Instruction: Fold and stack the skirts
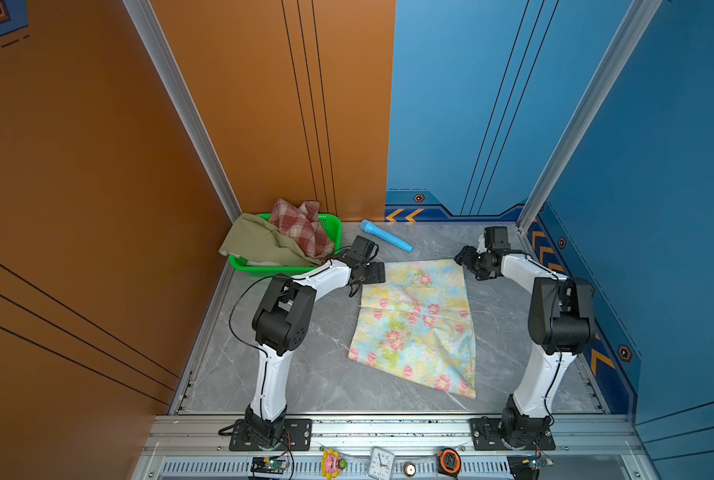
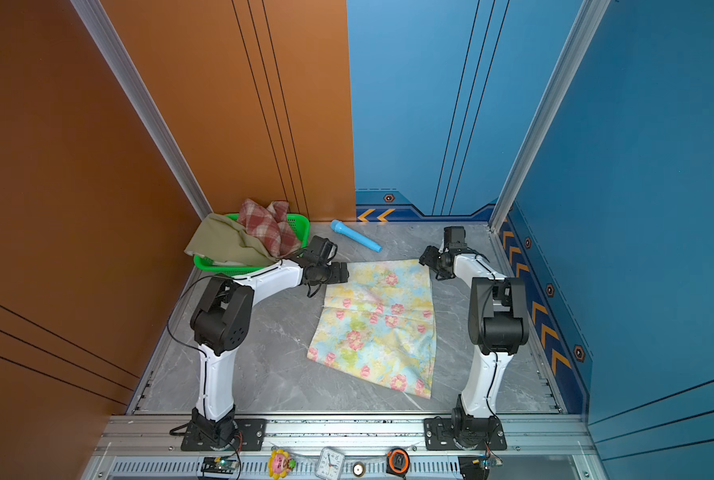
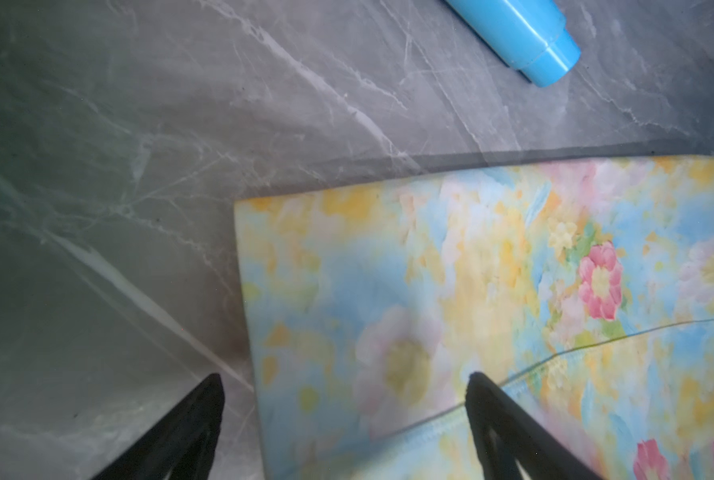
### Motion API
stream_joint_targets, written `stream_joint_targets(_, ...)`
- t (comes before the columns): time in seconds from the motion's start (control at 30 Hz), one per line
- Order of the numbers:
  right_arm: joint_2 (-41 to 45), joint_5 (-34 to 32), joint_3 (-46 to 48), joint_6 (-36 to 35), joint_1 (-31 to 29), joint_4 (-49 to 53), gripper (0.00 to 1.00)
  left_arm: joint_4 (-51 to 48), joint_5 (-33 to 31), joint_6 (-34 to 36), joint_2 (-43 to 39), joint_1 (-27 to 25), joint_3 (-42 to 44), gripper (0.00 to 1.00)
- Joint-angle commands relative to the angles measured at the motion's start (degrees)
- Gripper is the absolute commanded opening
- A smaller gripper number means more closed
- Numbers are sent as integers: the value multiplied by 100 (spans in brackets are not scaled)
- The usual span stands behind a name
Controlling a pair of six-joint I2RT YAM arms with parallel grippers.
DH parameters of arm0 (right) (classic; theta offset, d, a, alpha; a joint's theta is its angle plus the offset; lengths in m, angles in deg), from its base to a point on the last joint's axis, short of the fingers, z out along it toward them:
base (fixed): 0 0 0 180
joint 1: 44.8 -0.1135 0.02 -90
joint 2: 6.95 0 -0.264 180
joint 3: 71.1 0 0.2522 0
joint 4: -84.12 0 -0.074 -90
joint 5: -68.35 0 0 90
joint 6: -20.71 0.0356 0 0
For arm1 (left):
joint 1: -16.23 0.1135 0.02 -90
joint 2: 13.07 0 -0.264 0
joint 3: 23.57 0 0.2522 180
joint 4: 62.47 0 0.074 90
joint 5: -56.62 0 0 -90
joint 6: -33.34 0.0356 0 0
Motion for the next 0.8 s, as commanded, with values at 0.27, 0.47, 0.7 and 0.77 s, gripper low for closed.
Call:
stream_joint_targets(0.27,-956,672,-717,273,-33,-613,38,-206,63,-32,720,142,-794,87)
stream_joint_targets(0.47,-1124,846,-819,441,-48,-1077,17,37,76,-14,982,149,-1046,70)
stream_joint_targets(0.7,-941,939,-835,315,-126,-1419,0,472,112,203,1075,166,-1264,8)
stream_joint_targets(0.77,-821,952,-834,251,-130,-1429,0,472,102,267,996,169,-1276,0)
